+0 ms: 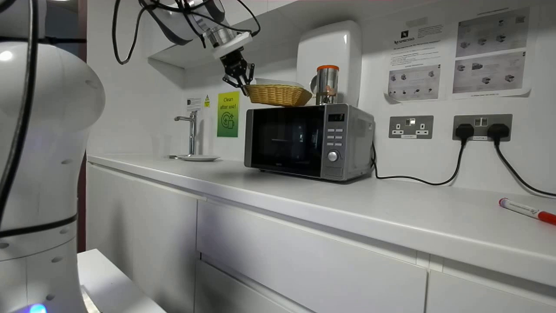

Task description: Put the brown box in front of the microwave then put the flask in the colourless bowl

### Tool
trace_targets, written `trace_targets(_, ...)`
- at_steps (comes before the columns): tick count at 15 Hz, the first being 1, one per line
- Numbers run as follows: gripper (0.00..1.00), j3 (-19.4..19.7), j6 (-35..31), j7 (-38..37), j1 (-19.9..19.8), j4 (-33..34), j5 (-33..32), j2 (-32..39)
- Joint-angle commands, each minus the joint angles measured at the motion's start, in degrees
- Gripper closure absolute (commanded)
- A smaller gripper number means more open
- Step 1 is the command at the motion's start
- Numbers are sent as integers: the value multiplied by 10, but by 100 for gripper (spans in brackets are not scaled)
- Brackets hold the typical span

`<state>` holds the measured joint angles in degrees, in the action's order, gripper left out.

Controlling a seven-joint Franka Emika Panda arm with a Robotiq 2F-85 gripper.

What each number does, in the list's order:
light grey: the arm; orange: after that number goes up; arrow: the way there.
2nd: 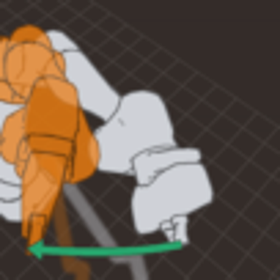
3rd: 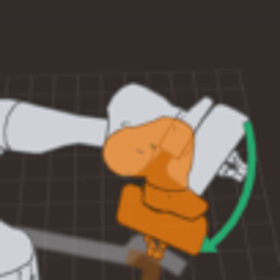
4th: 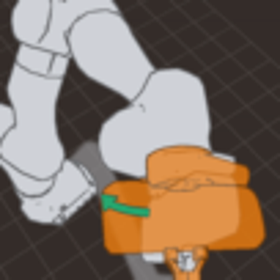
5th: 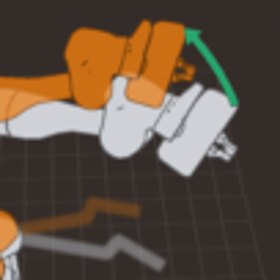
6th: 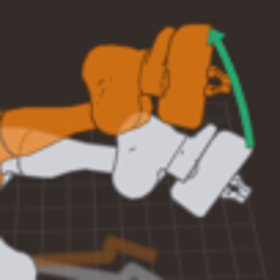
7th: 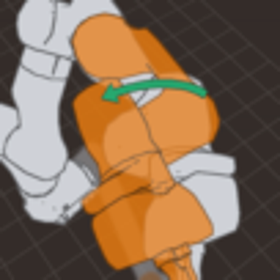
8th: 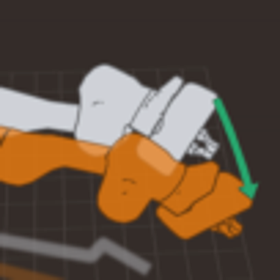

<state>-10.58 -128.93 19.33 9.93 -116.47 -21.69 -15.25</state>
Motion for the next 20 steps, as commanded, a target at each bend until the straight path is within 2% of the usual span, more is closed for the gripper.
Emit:
trace_targets(1, 97, 11, 35, 17, 6, -41, 24, -64)
trace_targets(12, 97, 21, 111, -5, 5, -150, 22, -185)
trace_targets(16, 97, 20, 101, -32, -1, -207, 14, -207)
trace_targets(20, 97, 17, 69, -91, -13, -241, 8, -199)
